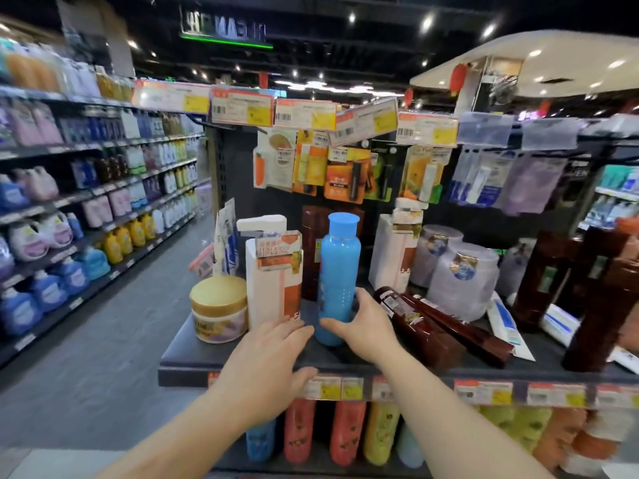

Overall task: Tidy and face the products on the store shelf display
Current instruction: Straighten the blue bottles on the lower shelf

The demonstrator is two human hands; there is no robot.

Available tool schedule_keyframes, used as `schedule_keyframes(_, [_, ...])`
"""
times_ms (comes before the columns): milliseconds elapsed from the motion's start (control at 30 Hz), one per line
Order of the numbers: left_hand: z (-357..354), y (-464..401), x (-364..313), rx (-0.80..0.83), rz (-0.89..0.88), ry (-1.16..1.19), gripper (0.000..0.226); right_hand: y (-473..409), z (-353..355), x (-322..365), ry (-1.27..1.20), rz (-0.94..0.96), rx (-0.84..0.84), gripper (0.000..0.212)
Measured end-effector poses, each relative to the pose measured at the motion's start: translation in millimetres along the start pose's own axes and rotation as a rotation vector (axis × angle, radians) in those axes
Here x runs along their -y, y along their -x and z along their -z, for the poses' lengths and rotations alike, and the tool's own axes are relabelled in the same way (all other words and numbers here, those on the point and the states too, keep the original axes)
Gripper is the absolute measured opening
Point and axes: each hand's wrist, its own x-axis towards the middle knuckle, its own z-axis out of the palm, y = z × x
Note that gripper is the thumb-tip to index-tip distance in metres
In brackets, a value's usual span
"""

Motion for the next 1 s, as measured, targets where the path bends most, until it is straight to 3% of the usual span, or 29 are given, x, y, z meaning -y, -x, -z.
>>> schedule_keyframes(200, [5.2, 5.9, -4.0, -0.055, 0.000, 0.120, 0.071, 59.0, 51.6, 25.8, -0.001, 0.119, 0.031, 0.058])
schedule_keyframes(367, [16.5, 30.1, 7.5, -0.028, -0.035, 0.253, 0.076, 106.1, 42.2, 44.0, 0.006, 0.161, 0.157, 0.061])
schedule_keyframes(567, [33.7, 80.3, 51.8, 0.054, -0.073, 0.436, 0.045, 134.0, -28.5, 60.5, -0.028, 0.195, 0.296, 0.061])
schedule_keyframes(767, [0.4, 140.4, 108.1, 0.170, 0.174, 0.584, 0.038, 149.4, -121.3, 51.7, -0.055, 0.184, 0.397, 0.063])
schedule_keyframes(1000, [-100.4, 178.9, 156.6, 0.204, 0.399, 0.780, 0.029, 152.2, -228.0, -6.6, -0.070, 0.159, 0.431, 0.069])
